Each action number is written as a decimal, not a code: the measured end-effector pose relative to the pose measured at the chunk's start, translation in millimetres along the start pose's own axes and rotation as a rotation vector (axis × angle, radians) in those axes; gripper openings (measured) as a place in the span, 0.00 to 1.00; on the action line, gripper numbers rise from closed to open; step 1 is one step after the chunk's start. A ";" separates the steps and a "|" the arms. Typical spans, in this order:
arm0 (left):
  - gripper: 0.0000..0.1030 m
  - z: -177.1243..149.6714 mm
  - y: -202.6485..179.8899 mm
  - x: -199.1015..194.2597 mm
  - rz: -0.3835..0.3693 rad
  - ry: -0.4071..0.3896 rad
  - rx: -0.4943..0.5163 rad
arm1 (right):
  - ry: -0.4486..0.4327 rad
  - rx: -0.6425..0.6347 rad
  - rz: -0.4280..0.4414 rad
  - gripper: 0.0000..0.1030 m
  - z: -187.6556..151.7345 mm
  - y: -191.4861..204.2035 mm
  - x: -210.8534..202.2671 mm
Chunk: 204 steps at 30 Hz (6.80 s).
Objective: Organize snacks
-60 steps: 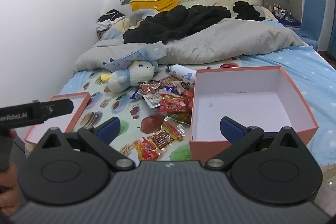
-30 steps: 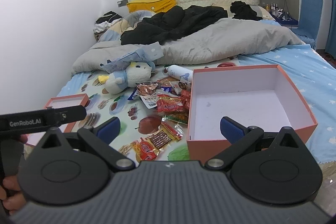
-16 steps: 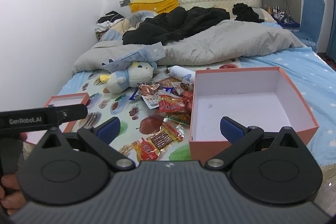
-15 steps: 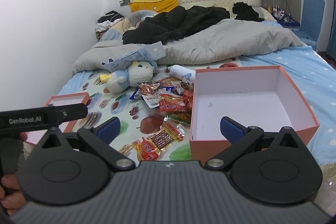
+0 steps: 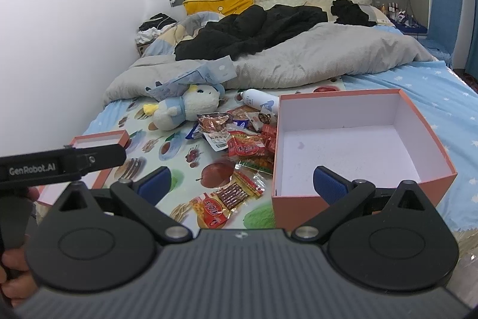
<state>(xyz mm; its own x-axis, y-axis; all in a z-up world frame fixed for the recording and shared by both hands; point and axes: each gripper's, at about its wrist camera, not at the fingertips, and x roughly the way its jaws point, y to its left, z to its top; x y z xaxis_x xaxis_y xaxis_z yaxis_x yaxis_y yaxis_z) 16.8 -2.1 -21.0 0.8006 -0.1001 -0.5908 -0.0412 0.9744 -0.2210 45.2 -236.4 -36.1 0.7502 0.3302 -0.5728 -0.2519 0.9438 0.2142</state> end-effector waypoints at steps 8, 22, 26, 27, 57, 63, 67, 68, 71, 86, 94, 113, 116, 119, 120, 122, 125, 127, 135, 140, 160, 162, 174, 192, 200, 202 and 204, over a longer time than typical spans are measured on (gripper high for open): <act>1.00 -0.6 1.7 2.8 0.005 0.010 -0.002 | 0.009 0.008 -0.006 1.00 -2.8 -1.6 3.4; 1.00 -10.4 6.7 3.1 0.011 0.024 -0.001 | 0.026 0.012 -0.002 1.00 -6.9 1.8 10.3; 1.00 -10.8 7.6 4.2 0.013 0.027 0.003 | 0.022 0.010 -0.002 1.00 -6.4 2.6 10.7; 1.00 -11.3 7.9 4.2 0.008 0.026 0.002 | 0.020 0.007 -0.001 1.00 -7.3 1.6 10.6; 1.00 -17.5 29.0 97.0 -0.067 0.151 0.087 | 0.086 0.083 0.020 1.00 4.7 -17.8 88.4; 1.00 -24.2 38.1 126.6 -0.116 0.179 0.097 | 0.113 0.086 0.058 0.99 6.3 -22.0 108.5; 0.99 -35.7 39.3 160.0 -0.142 0.229 0.130 | 0.151 0.063 0.105 0.83 10.1 -22.3 127.8; 0.99 -39.3 38.0 169.4 -0.150 0.245 0.152 | 0.157 0.054 0.106 0.82 11.4 -21.8 133.0; 0.99 -48.9 36.9 193.7 -0.175 0.283 0.199 | 0.171 0.021 0.085 0.82 14.6 -19.5 146.3; 0.99 -73.8 43.8 292.4 -0.277 0.369 0.427 | 0.218 -0.169 0.131 0.82 37.8 7.3 238.9; 0.99 -80.3 35.7 329.9 -0.328 0.391 0.463 | 0.327 -0.161 0.086 0.71 38.8 12.5 298.5; 0.89 -78.5 31.2 347.3 -0.278 0.377 0.541 | 0.448 -0.213 -0.015 0.29 27.1 18.3 353.8; 0.80 -75.6 32.3 346.8 -0.254 0.374 0.525 | 0.446 -0.208 -0.003 0.19 30.5 18.9 350.0; 0.68 -70.8 36.5 347.4 -0.236 0.376 0.509 | 0.436 -0.205 0.001 0.16 32.7 17.9 342.0; 0.65 -69.2 38.4 347.6 -0.235 0.378 0.501 | 0.429 -0.203 0.005 0.16 33.7 17.7 338.2; 0.61 -68.4 40.6 345.9 -0.227 0.379 0.489 | 0.416 -0.196 0.004 0.16 35.3 17.5 331.1; 0.60 -66.0 49.7 339.2 -0.211 0.376 0.459 | 0.401 -0.179 0.017 0.16 36.1 16.9 319.4; 0.59 -67.0 54.8 334.2 -0.198 0.377 0.427 | 0.392 -0.168 0.025 0.16 36.3 16.6 311.8; 0.59 -70.0 76.0 306.0 -0.147 0.396 0.240 | 0.357 -0.137 0.064 0.16 29.9 20.8 279.5; 0.59 -71.3 85.6 290.1 -0.109 0.386 0.150 | 0.337 -0.100 0.091 0.16 19.9 21.5 259.2; 0.59 -67.2 96.4 210.9 -0.019 0.294 -0.083 | 0.281 -0.023 0.069 0.16 -32.2 17.0 194.8; 0.59 -61.9 93.6 204.5 -0.027 0.283 -0.090 | 0.273 -0.020 0.066 0.16 -33.7 16.9 190.1; 0.59 -5.1 74.3 163.1 -0.023 0.206 -0.078 | 0.158 -0.020 0.094 0.16 -0.9 22.7 143.5; 0.59 86.3 8.9 139.4 -0.137 0.078 -0.028 | -0.055 -0.001 0.008 0.16 74.9 -16.3 85.7; 0.59 110.8 -45.2 145.1 -0.210 0.049 0.033 | -0.143 0.016 -0.069 0.16 95.0 -49.2 69.7; 0.59 111.5 -58.3 148.8 -0.228 0.051 0.047 | -0.155 0.014 -0.097 0.16 95.9 -57.7 68.4; 0.59 111.5 -73.3 153.7 -0.241 0.059 0.067 | -0.153 0.021 -0.113 0.16 95.3 -67.6 69.2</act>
<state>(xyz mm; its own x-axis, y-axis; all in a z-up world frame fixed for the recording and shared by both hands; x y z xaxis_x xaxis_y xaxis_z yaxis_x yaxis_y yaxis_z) 209.5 -66.5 -9.0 0.7461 -0.3410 -0.5718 0.1883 0.9319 -0.3100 172.5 -278.9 -14.8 0.8576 0.2144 -0.4675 -0.1491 0.9736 0.1731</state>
